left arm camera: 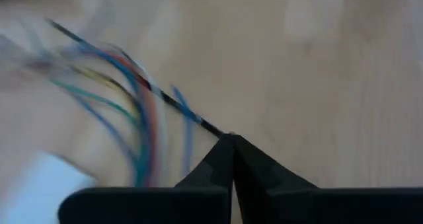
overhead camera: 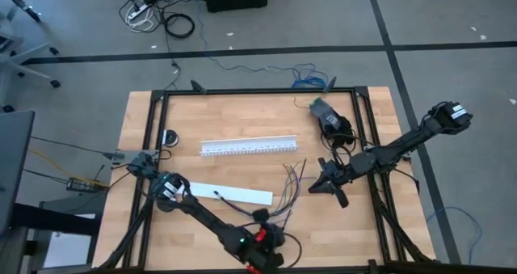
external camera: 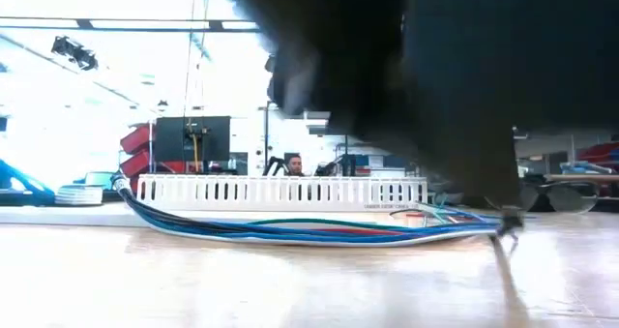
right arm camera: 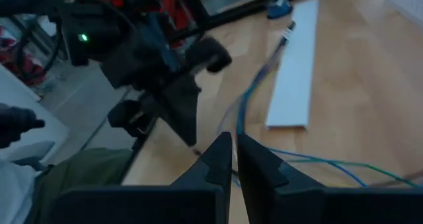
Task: Ziptie cables
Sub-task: Wrap the colored wires together using a zip tie
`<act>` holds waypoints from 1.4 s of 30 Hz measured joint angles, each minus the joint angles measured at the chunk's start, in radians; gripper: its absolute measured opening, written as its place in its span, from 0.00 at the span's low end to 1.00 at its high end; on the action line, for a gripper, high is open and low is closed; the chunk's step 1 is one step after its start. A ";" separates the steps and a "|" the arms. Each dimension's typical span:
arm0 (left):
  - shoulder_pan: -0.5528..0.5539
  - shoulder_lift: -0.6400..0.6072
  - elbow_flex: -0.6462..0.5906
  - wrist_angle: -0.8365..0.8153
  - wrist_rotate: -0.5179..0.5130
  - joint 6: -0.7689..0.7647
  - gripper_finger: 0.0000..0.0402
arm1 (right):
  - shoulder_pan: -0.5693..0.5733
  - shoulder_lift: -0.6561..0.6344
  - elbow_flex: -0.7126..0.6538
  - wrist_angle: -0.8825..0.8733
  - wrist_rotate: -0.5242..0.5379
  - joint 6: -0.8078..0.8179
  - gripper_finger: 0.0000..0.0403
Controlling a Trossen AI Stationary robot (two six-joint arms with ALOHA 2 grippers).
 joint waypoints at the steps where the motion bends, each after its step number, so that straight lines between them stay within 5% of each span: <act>1: 0.000 -0.002 0.040 -0.069 -0.027 -0.006 0.01 | 0.000 0.000 0.000 0.011 -0.005 -0.004 0.06; 7: -0.015 -0.003 0.212 -0.276 -0.099 -0.025 0.00 | 0.000 0.000 0.000 0.033 -0.017 -0.004 0.06; 11: -0.017 -0.009 0.231 -0.270 -0.040 -0.155 0.00 | 0.001 0.000 0.000 0.031 -0.038 -0.005 0.06; 16: 0.000 -0.006 0.161 -0.115 0.064 -0.251 0.00 | 0.001 0.000 0.000 0.033 -0.041 -0.036 0.06; 22: 0.033 -0.006 0.068 0.169 0.204 -0.103 0.00 | 0.001 0.000 0.000 0.033 -0.048 -0.056 0.06; 30: 0.079 -0.006 0.044 0.177 0.213 -0.238 0.00 | 0.002 0.000 0.000 0.029 -0.111 -0.056 0.06; 37: 0.116 -0.008 0.059 0.145 0.502 -0.499 0.00 | 0.002 0.000 0.000 0.020 -0.144 -0.065 0.06; 42: 0.132 -0.008 0.059 0.141 0.607 -0.514 0.03 | 0.002 0.000 0.000 0.006 -0.144 -0.087 0.06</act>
